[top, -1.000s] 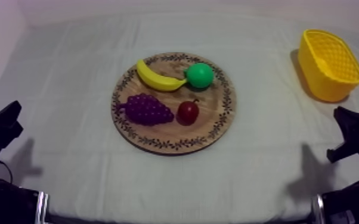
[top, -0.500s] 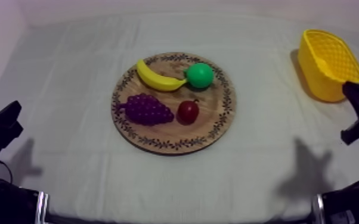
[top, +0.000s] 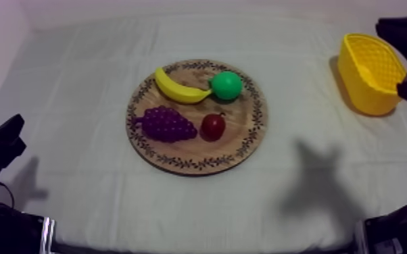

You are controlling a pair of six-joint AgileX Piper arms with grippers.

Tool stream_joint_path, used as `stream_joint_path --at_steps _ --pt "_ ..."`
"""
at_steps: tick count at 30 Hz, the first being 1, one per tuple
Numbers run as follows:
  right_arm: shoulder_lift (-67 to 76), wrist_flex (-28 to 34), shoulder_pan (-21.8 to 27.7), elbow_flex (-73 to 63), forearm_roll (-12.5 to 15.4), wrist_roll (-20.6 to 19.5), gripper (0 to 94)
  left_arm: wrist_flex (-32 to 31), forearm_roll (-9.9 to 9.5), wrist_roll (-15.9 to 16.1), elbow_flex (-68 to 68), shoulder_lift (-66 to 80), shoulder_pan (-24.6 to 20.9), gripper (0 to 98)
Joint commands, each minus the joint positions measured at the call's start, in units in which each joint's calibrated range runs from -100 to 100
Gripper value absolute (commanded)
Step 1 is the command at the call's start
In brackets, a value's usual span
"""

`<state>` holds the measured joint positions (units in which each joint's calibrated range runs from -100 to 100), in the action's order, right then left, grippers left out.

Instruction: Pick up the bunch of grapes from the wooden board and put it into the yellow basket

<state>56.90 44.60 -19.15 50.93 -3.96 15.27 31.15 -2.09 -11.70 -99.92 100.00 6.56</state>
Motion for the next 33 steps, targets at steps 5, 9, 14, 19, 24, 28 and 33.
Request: stream_joint_path --at_steps 5,9,14,19,24,28,33 --pt "-7.7 2.5 -4.9 -8.0 -0.7 0.6 0.6 0.0 0.01 0.0 0.0 0.0 0.0 0.1" --pt "-12.2 4.9 -7.7 -11.5 -0.7 1.5 0.6 0.0 0.01 0.0 0.0 0.0 0.0 0.1" --pt "-18.0 7.5 -10.8 -16.3 -0.7 2.6 0.6 0.0 0.01 0.0 0.0 0.0 0.0 0.1" --pt "-23.9 10.1 -13.2 -21.4 -0.2 4.0 0.6 0.0 0.01 0.0 0.0 0.0 0.0 0.1" --pt "-30.4 14.0 -15.0 -27.7 0.5 5.2 0.6 0.0 0.01 0.0 0.0 0.0 0.0 0.1" --pt "-35.7 17.9 -16.2 -33.6 1.4 5.9 0.6 0.0 0.01 0.0 0.0 0.0 0.0 0.1" --pt "-41.8 21.4 -17.3 -39.3 2.4 6.2 0.6 0.0 0.01 0.0 0.0 0.0 0.0 0.1"
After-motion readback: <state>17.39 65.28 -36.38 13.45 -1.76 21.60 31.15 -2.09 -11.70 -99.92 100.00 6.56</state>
